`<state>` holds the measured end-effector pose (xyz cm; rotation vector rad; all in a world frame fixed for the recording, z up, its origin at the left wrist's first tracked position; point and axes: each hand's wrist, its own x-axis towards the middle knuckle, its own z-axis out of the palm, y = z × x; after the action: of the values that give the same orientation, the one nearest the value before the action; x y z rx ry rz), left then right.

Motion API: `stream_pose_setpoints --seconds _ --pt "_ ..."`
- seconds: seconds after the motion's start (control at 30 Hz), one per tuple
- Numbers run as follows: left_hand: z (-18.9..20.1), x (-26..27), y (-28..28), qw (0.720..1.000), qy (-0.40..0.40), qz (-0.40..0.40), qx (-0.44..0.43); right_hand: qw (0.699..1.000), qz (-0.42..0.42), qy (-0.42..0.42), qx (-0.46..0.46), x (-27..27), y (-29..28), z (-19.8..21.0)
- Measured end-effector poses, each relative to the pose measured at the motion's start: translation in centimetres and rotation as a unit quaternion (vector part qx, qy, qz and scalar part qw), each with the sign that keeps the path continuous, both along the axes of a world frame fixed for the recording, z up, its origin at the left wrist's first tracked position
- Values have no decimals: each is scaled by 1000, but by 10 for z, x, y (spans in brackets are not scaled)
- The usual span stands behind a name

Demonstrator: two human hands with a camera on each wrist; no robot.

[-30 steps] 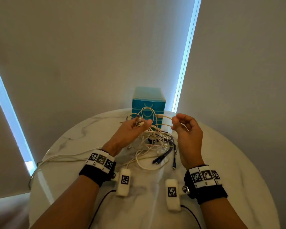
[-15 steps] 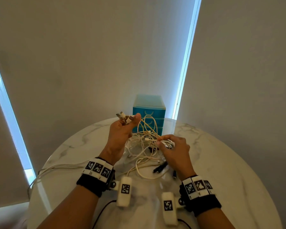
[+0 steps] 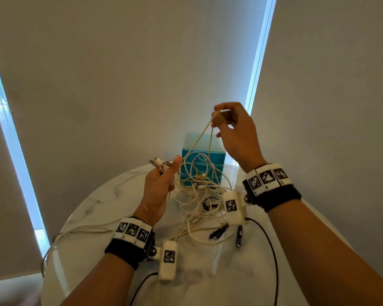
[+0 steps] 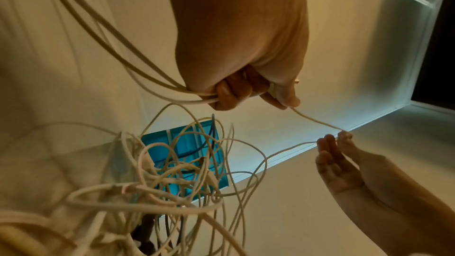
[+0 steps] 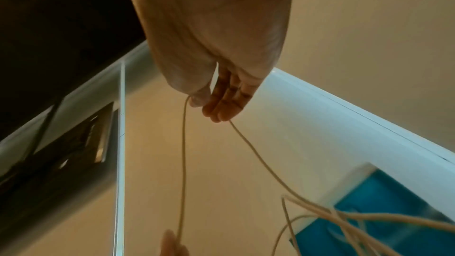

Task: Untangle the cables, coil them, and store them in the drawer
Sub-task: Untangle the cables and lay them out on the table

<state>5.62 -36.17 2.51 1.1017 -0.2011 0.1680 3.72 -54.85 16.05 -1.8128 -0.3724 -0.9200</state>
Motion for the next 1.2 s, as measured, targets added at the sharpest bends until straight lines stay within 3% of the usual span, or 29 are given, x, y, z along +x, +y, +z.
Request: stream_pose_setpoints --seconds 0.07,0.1,0.2,0.27,0.37,0.47,0.53,0.6,0.7,0.8,0.93,1.03,1.2 --pt "4 -1 3 999 -11 -30 -44 999 -31 14 -18 -2 10 1" --pt "6 -2 5 997 -17 -44 -68 997 -51 61 -3 1 12 -8" --pt "8 -4 13 992 -15 -59 -114 947 -26 313 61 12 8 -47" --pt "5 -3 16 989 3 -54 -141 915 -3 399 58 19 2 -58" --pt "1 1 16 990 23 -35 -132 949 22 310 43 22 1 -26" --pt "0 3 11 996 16 -29 -88 993 -14 87 -80 4 10 41" --pt "3 1 10 996 3 -33 -81 988 -40 -63 -133 -14 20 70" --pt "4 1 11 996 0 -29 -81 985 -44 -107 -126 -22 26 69" --pt "-1 4 16 994 17 -28 -108 998 -60 32 -3 -17 24 26" --pt "-5 8 18 989 25 -30 -140 959 -87 256 88 -13 15 -26" --pt "-9 15 25 983 31 -26 -176 942 -52 329 53 -6 -4 -82" --pt "-10 21 34 978 37 -16 -203 941 -41 335 23 -11 -17 -96" --pt "-16 29 47 973 47 24 -227 892 -69 386 -223 -19 -44 -96"
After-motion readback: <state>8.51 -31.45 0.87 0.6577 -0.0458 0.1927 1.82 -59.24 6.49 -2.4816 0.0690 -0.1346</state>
